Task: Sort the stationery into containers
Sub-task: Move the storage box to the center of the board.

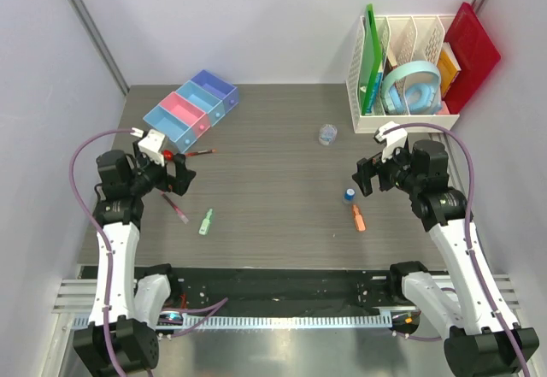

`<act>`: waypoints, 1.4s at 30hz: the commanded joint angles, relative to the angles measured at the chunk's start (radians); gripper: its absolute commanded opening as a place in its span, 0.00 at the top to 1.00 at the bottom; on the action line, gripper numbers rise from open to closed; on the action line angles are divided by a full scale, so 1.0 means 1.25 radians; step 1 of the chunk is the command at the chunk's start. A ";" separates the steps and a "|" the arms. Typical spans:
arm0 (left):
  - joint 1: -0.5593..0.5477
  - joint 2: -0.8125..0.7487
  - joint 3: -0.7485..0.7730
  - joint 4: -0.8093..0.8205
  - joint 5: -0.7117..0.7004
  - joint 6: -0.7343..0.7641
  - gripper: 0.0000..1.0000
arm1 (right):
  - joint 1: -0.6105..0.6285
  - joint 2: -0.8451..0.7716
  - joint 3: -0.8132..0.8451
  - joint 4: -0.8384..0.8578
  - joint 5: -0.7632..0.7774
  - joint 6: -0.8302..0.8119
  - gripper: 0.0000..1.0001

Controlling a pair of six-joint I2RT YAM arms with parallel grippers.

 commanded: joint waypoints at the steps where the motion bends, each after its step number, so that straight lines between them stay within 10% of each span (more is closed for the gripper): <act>1: 0.005 0.011 -0.003 0.012 0.022 0.002 0.00 | -0.001 0.006 0.006 0.030 0.007 0.003 0.00; 14: -0.002 0.203 0.099 0.170 -0.094 -0.143 0.00 | -0.002 0.038 -0.010 0.066 0.067 -0.056 0.00; 25: -0.133 0.656 0.463 0.225 -0.439 -0.333 0.05 | -0.001 0.059 -0.021 0.079 0.066 -0.065 0.00; 34: -0.212 1.142 1.005 -0.035 -0.583 -0.393 0.07 | -0.001 0.051 -0.036 0.081 0.072 -0.074 0.00; 42: -0.238 1.231 1.145 -0.080 -0.624 -0.391 0.08 | -0.001 0.030 -0.037 0.082 0.067 -0.073 0.00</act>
